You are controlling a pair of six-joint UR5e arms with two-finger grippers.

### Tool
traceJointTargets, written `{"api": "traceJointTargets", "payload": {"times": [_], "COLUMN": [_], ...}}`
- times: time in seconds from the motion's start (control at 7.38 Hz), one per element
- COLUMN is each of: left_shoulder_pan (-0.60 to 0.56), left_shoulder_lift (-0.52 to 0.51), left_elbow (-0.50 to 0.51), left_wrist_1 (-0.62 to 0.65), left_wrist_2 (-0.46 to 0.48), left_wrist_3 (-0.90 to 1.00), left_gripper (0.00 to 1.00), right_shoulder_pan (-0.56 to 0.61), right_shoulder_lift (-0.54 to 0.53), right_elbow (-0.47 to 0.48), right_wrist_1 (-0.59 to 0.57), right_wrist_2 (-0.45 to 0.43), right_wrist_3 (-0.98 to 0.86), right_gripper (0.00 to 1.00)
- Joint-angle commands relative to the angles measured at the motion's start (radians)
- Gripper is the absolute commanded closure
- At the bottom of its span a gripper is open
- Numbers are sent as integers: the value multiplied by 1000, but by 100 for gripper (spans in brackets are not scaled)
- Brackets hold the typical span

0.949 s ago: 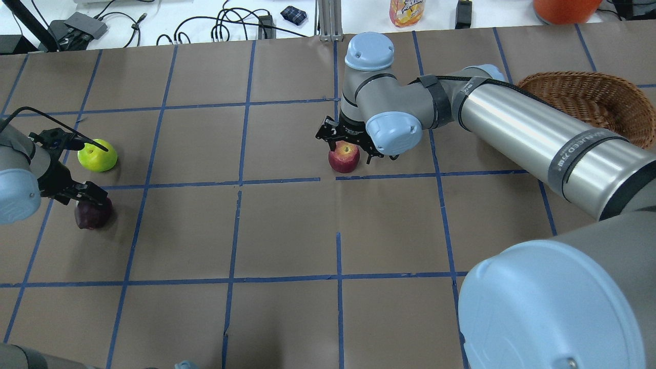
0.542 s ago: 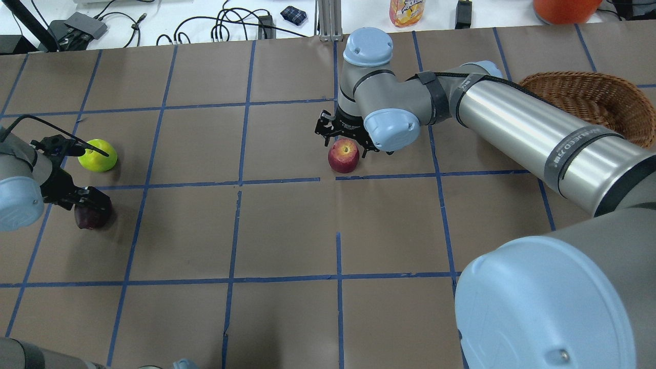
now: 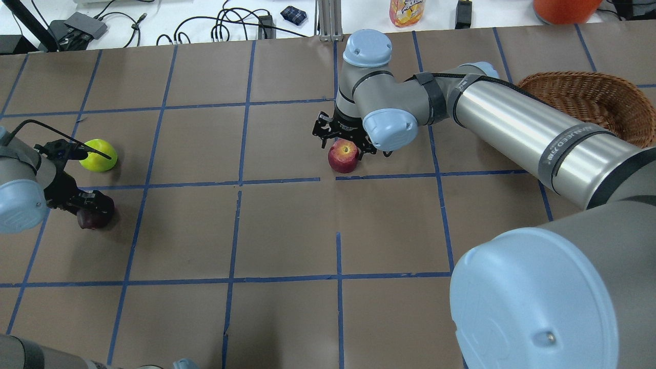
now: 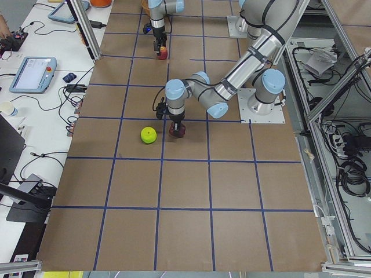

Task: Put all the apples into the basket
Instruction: 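Grasp red-yellow apple with right gripper while left gripper grasps dark red apple, then carry red-yellow apple to basket with right gripper while left carries dark apple center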

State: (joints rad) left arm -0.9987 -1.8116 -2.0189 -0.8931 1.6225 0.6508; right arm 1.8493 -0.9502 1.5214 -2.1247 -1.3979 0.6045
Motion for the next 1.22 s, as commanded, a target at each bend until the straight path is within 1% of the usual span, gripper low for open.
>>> {"api": "traceJointTargets", "payload": {"times": [0.0, 0.14, 0.27, 0.41, 0.54, 0.68, 0.81, 0.95, 1.08], "left_shoulder_pan": [-156, -276, -395, -440, -471, -524, -599, -662, -725], "left_shoulder_lift": [72, 64, 46, 31, 26, 23, -15, -53, -96], "left_elbow": [42, 48, 60, 63, 65, 65, 66, 87, 127], "left_wrist_1": [-140, -136, -101, -80, -72, -35, 42, 98, 120], "left_wrist_2": [-68, -128, -125, -127, -148, -177, -200, -202, -201], "left_wrist_3": [-307, -511, -646, -667, -751, -825, -877, -998, -1048], "left_gripper": [100, 100, 100, 100, 100, 100, 100, 100, 100], "right_shoulder_pan": [1, 2, 1, -31, -103, -201, -302, -409, -524], "right_shoulder_lift": [8, 4, -22, -92, -157, -212, -258, -284, -285], "right_elbow": [-1, -1, -15, -15, 0, -10, -15, -10, -12], "right_wrist_1": [-1, 2, 38, 145, 273, 370, 418, 440, 433], "right_wrist_2": [-3, -12, -15, -27, -120, -137, -147, -208, -257], "right_wrist_3": [1, -12, -12, -41, -136, -194, -265, -382, -551], "right_gripper": [51, 100, 100, 100, 100, 100, 100, 100, 100]}}
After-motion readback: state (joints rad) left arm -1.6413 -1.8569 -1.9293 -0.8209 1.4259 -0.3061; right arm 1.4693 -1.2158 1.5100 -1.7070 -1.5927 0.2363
